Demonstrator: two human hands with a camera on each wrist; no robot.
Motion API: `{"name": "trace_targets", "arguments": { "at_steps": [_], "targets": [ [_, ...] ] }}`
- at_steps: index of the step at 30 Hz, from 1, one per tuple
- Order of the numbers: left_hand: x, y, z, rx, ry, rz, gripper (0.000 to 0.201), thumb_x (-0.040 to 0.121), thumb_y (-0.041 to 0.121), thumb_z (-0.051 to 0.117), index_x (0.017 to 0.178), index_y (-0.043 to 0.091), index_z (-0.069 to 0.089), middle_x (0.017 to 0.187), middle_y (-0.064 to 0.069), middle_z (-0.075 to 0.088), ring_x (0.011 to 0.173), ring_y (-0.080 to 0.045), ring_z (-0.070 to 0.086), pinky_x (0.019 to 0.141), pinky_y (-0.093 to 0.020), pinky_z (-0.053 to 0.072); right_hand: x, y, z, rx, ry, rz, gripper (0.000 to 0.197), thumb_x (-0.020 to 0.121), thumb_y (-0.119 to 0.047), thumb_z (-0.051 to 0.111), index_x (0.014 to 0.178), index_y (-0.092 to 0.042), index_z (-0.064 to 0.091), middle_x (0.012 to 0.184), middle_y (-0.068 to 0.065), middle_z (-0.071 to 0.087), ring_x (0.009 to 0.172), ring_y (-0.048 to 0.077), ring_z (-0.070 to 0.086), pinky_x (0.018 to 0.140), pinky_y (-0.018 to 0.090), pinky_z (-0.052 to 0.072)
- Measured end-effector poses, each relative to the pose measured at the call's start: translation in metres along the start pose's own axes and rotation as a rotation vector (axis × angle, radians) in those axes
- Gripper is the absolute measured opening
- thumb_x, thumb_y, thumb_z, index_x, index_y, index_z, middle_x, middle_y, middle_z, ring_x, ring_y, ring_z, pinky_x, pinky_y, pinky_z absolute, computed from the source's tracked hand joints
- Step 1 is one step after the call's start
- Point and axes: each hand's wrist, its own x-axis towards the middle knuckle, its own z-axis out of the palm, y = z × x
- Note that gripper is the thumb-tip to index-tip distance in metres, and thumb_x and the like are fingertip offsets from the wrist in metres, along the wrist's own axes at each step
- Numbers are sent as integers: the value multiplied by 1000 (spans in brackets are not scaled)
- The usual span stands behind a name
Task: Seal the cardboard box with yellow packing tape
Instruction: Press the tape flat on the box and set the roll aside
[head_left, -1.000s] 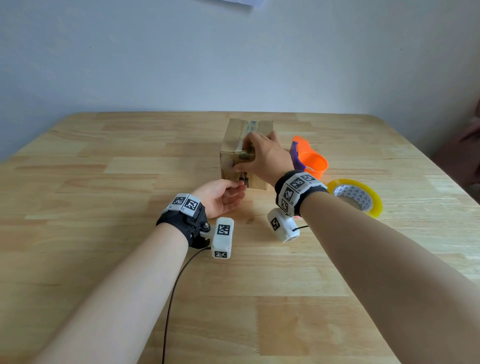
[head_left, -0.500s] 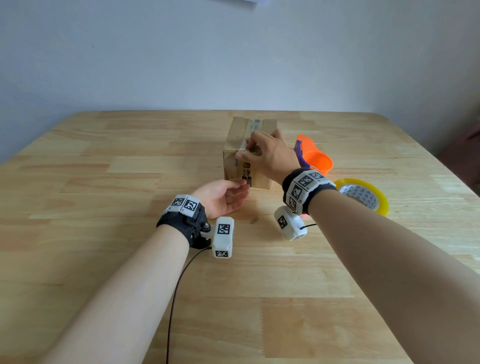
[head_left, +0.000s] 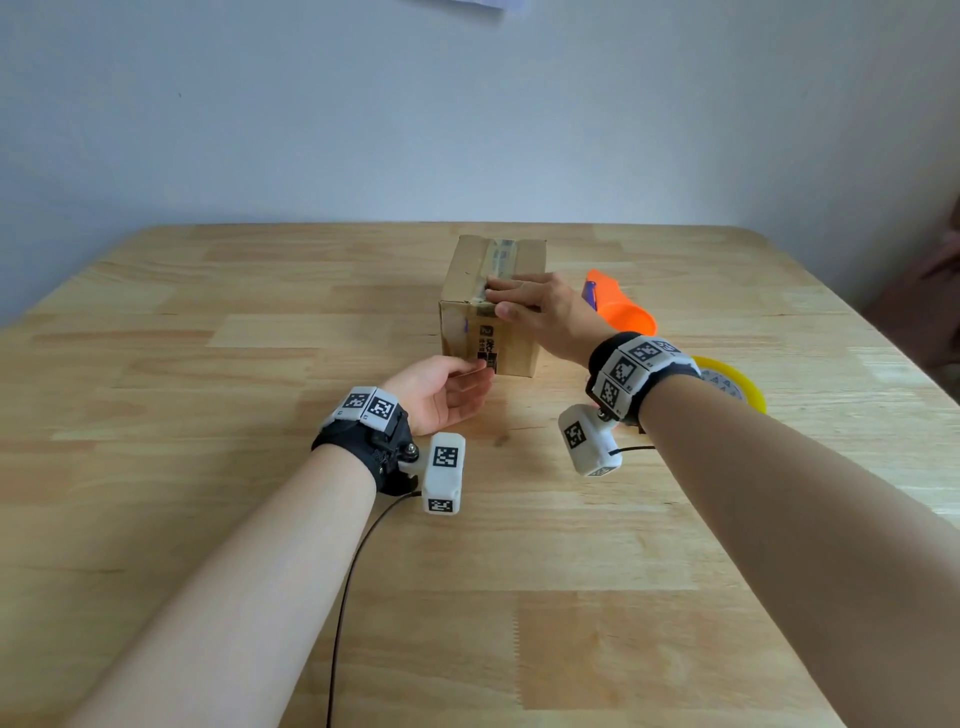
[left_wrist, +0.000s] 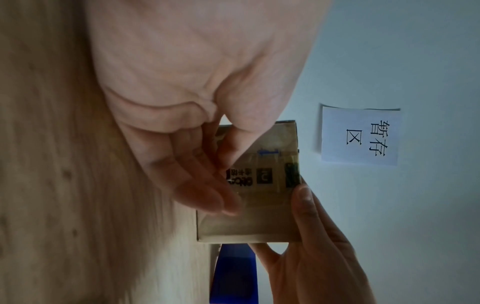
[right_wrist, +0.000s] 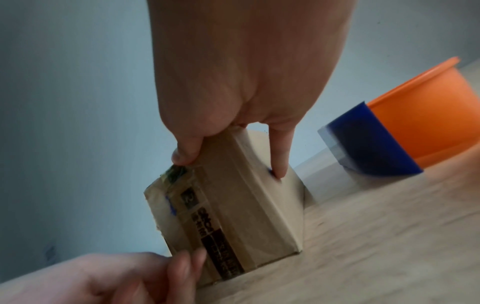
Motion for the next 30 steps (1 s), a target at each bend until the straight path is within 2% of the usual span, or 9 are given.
{"name": "trace_targets", "arguments": {
  "at_steps": [2, 4, 8, 12, 16, 19, 21, 25, 30],
  "targets": [
    [-4, -1, 4, 10, 36, 12, 11, 105, 12, 58, 108, 9, 67, 78, -3, 80, 60, -16, 76, 51, -25, 59, -2, -7, -4, -15, -39, 25, 36, 102, -15, 62, 137, -8, 66, 152, 7, 56, 147, 20, 40, 115, 19, 24],
    [-9, -2, 9, 26, 74, 35, 11, 105, 11, 56, 109, 10, 66, 76, -1, 79, 61, -15, 76, 52, -25, 60, -7, -14, -12, 6, -80, 43, 41, 101, -20, 65, 141, -12, 64, 155, 2, 53, 147, 15, 41, 116, 18, 25],
    [-13, -12, 15, 33, 125, 94, 14, 106, 6, 52, 111, 7, 65, 80, -4, 77, 74, -21, 72, 59, -32, 64, -29, -25, -33, 105, 91, 46, 33, 99, -20, 60, 129, -23, 72, 144, -9, 63, 133, 3, 53, 108, 17, 39],
    [-22, -18, 21, 60, 130, 69, 13, 104, 8, 53, 108, 8, 65, 88, -5, 76, 74, -23, 75, 60, -36, 66, -53, -16, -53, -132, 195, 236, 28, 95, -15, 57, 108, -25, 80, 116, -3, 76, 105, 18, 69, 91, 32, 53],
    [-35, -19, 40, 142, 91, 27, 15, 103, 12, 53, 109, 13, 67, 91, -1, 76, 77, -24, 73, 59, -35, 62, -82, 2, -76, -526, -56, 550, 26, 89, -31, 67, 113, -28, 76, 120, 4, 72, 109, 30, 67, 84, 33, 49],
    [-41, -22, 56, 185, 62, 22, 15, 103, 14, 52, 106, 17, 67, 91, 2, 75, 80, -22, 70, 72, -36, 57, -103, 12, -83, -640, -240, 700, 62, 77, -51, 82, 130, -22, 65, 123, 5, 70, 109, 31, 68, 83, 36, 51],
    [-43, -26, 67, 202, 45, 31, 16, 103, 14, 52, 105, 19, 67, 92, 3, 75, 81, -21, 70, 75, -37, 54, -112, 19, -80, -597, -267, 744, 80, 71, -50, 88, 138, -21, 58, 128, 6, 69, 114, 31, 66, 92, 42, 54],
    [-46, -30, 83, 219, 27, 96, 18, 105, 14, 53, 100, 20, 68, 91, 4, 75, 80, -18, 71, 73, -35, 53, -125, 18, -78, -468, -191, 743, 80, 77, -28, 86, 149, -27, 50, 140, 5, 62, 127, 31, 59, 97, 42, 51],
    [-53, -30, 98, 211, -7, 159, 18, 103, 13, 58, 97, 18, 73, 89, 3, 78, 80, -19, 73, 71, -34, 56, -125, -4, -95, -345, 88, 699, 48, 83, -21, 67, 130, -30, 66, 127, 5, 68, 114, 30, 64, 92, 38, 55]
  ]
}}
